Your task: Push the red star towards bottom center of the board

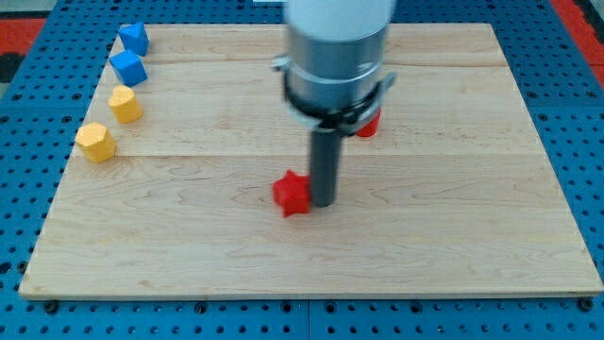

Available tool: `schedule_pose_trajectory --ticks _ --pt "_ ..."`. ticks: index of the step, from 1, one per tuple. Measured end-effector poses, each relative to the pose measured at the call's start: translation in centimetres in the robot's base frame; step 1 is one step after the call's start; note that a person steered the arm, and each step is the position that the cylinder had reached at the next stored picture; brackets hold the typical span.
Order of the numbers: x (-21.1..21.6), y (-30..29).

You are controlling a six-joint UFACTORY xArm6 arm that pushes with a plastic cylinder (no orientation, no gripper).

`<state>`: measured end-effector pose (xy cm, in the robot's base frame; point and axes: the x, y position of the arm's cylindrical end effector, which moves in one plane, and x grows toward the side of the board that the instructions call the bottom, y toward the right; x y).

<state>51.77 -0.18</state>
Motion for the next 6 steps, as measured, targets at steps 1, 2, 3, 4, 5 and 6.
schedule_pose_trajectory --ticks 1,2,3,4,5,6 --pt "-2.7 -0.9" --pt "-4.6 -1.9" --pt "-3.9 -7.9" --pt "-1.3 -6.9" --pt "-1.6 -4.6" --pt "-5.5 -0.6"
